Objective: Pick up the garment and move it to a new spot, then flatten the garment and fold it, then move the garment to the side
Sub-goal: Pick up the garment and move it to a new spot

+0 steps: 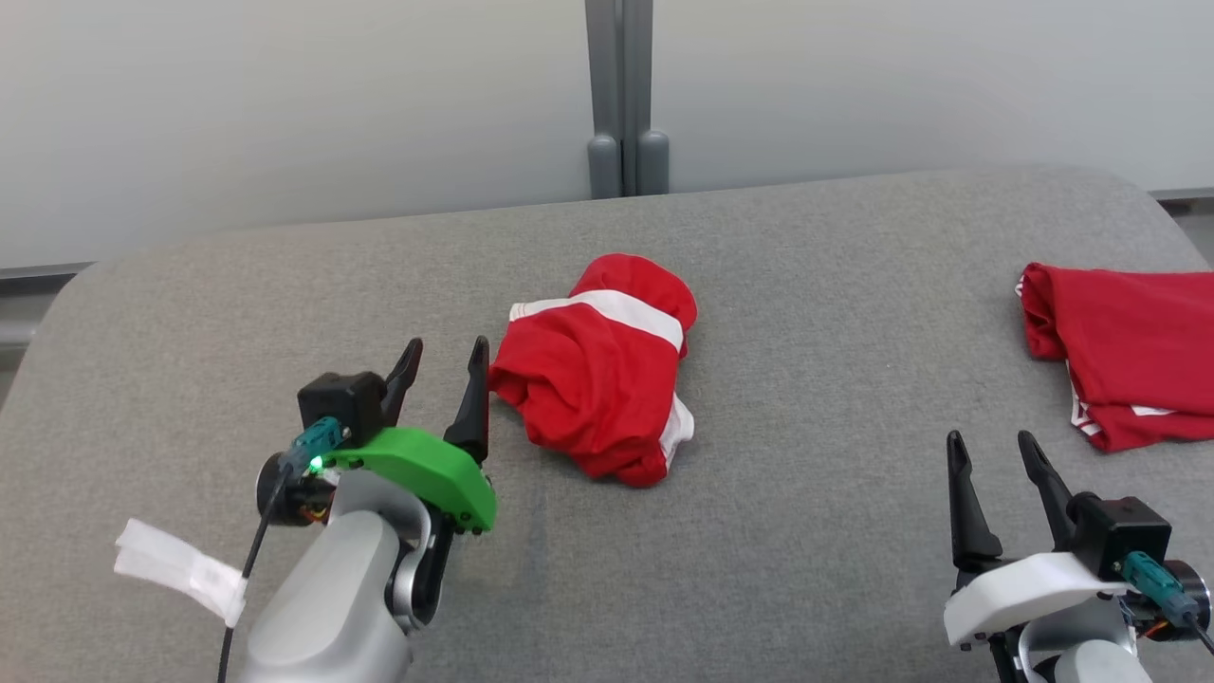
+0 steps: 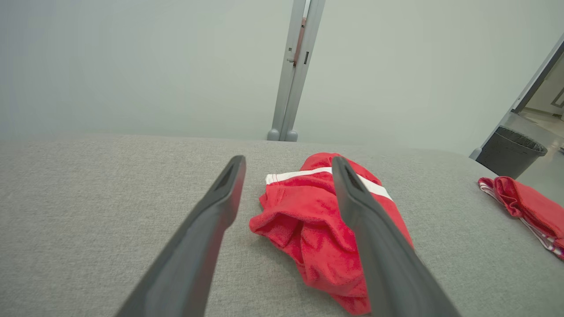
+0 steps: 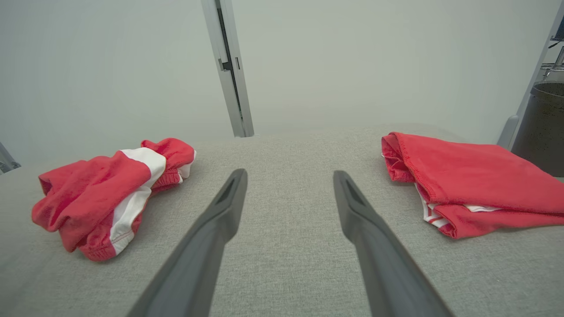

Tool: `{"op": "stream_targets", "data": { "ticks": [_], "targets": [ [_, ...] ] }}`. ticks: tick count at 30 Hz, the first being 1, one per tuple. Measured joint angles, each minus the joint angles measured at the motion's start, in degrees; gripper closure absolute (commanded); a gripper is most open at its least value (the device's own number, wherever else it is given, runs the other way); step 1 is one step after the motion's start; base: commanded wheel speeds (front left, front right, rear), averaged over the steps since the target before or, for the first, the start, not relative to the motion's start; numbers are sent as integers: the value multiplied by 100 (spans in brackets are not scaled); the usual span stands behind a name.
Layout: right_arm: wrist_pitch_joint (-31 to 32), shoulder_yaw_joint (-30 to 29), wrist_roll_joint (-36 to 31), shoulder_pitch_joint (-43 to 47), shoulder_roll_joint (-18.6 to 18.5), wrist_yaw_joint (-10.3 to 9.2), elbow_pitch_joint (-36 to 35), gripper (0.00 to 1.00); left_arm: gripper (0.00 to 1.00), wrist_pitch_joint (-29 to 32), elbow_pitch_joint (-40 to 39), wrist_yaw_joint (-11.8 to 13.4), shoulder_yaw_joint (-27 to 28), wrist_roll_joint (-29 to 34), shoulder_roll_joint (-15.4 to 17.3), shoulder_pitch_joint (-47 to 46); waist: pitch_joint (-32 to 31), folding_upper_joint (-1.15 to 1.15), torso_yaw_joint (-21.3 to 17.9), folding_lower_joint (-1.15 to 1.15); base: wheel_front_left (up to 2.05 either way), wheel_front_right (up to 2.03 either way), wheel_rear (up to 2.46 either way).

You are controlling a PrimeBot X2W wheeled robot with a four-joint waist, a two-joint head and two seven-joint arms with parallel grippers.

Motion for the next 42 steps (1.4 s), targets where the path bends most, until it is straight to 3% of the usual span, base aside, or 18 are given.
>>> {"op": "stream_targets", "data": {
  "ticks": [10,21,42],
  "targets": [
    [-2,83,82,368,0,0,48,0,0,-1,-1034,285,437,571,344,1314,-383,0,470,0,0,0,0],
    [-10,241,205,499,0,0,109,0,0,-1,-1644,461,681,761,313,2192,-516,0,725,0,0,0,0],
    [-25,214,107,479,0,0,-3,0,0,92,-2141,709,865,760,382,2448,-491,0,703,0,0,0,0]
  ]
}}
